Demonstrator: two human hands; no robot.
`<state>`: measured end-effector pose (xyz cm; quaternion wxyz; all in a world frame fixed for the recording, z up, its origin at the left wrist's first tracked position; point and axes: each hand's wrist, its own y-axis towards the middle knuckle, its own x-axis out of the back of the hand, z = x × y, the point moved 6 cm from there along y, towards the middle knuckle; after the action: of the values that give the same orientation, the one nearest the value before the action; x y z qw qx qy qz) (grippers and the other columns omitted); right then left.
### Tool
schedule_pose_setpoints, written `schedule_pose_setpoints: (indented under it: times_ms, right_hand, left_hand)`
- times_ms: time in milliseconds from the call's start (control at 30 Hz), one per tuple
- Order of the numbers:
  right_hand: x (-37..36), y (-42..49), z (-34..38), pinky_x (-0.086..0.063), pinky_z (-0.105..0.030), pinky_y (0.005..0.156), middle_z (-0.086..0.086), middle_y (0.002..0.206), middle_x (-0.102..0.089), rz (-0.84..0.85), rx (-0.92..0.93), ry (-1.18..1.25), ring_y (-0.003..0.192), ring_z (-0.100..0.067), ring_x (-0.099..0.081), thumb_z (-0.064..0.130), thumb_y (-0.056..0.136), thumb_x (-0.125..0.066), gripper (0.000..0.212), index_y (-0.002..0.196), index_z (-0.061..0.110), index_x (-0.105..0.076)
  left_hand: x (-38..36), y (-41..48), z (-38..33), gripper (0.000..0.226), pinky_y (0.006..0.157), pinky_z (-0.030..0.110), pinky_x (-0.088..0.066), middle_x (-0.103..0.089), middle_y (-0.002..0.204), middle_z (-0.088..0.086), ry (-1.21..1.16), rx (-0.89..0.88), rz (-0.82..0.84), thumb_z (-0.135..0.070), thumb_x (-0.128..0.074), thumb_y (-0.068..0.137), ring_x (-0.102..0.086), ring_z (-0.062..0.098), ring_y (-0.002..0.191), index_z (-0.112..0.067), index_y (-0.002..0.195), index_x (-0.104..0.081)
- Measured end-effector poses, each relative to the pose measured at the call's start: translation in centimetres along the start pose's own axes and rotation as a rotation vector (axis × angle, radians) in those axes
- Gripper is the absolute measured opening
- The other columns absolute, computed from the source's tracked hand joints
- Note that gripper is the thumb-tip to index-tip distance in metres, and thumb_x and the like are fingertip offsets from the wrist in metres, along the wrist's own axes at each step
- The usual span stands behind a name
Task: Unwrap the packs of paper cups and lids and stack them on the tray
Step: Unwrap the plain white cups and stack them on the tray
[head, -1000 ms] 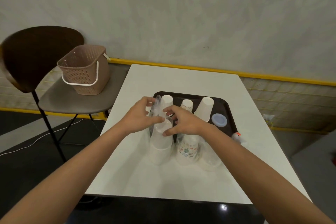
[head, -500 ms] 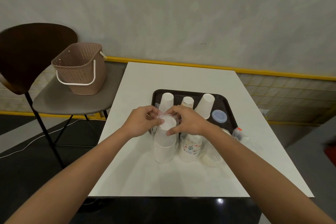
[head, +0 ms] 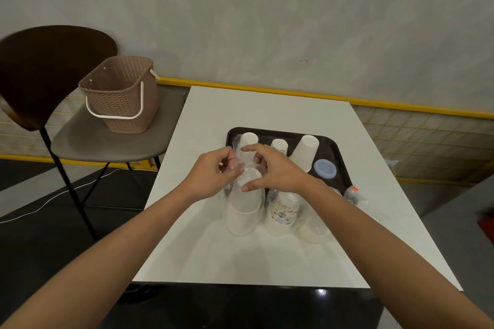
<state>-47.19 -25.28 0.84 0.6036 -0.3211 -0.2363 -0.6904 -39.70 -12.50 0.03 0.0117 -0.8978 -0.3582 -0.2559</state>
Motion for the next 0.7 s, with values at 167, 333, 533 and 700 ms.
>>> schedule_pose_setpoints:
  times_ms: [167, 333, 533, 700]
  right_hand:
    - [-0.3, -0.2, -0.3, -0.045, -0.021, 0.074, 0.008, 0.104, -0.045, -0.005, -0.032, 0.032, 0.083, -0.007, -0.051, 0.035, 0.06, -0.088, 0.087, 0.133, 0.031, -0.041]
    - [-0.3, -0.5, -0.3, -0.042, -0.014, 0.067, 0.004, 0.121, -0.042, -0.029, -0.051, 0.009, 0.087, -0.005, -0.053, 0.03, 0.056, -0.09, 0.097, 0.136, 0.031, -0.036]
    - [-1.1, -0.7, -0.8, -0.044, -0.021, 0.077, 0.002, 0.118, -0.044, 0.002, -0.107, 0.022, 0.095, -0.01, -0.052, 0.02, 0.054, -0.091, 0.103, 0.139, 0.027, -0.032]
    - [-1.4, -0.9, -1.6, -0.048, -0.024, 0.079, 0.003, 0.101, -0.055, 0.051, -0.154, -0.002, 0.09, -0.013, -0.057, 0.016, 0.058, -0.089, 0.099, 0.139, 0.024, -0.033]
  left_hand:
    - [0.1, -0.3, 0.3, 0.033, 0.06, 0.022, -0.042, -0.051, 0.073, -0.004, -0.096, 0.049, 0.028, -0.011, -0.077, 0.076, -0.044, 0.007, 0.06, -0.021, 0.083, -0.047]
    - [-0.5, -0.9, 0.8, 0.095, 0.068, 0.012, -0.047, -0.034, 0.117, -0.008, -0.027, 0.131, 0.044, -0.019, -0.09, 0.059, -0.051, 0.007, 0.087, -0.033, 0.127, -0.024]
    - [-3.9, -1.5, 2.2, 0.112, 0.093, 0.015, -0.041, -0.038, 0.138, -0.007, -0.105, 0.2, 0.256, -0.016, -0.087, 0.064, -0.044, 0.011, 0.124, -0.024, 0.145, -0.011]
    - [-5.0, -1.6, 2.6, 0.101, 0.086, 0.024, -0.044, -0.053, 0.119, -0.008, 0.017, 0.213, 0.195, -0.02, -0.084, 0.067, -0.054, 0.017, 0.113, -0.021, 0.143, -0.017]
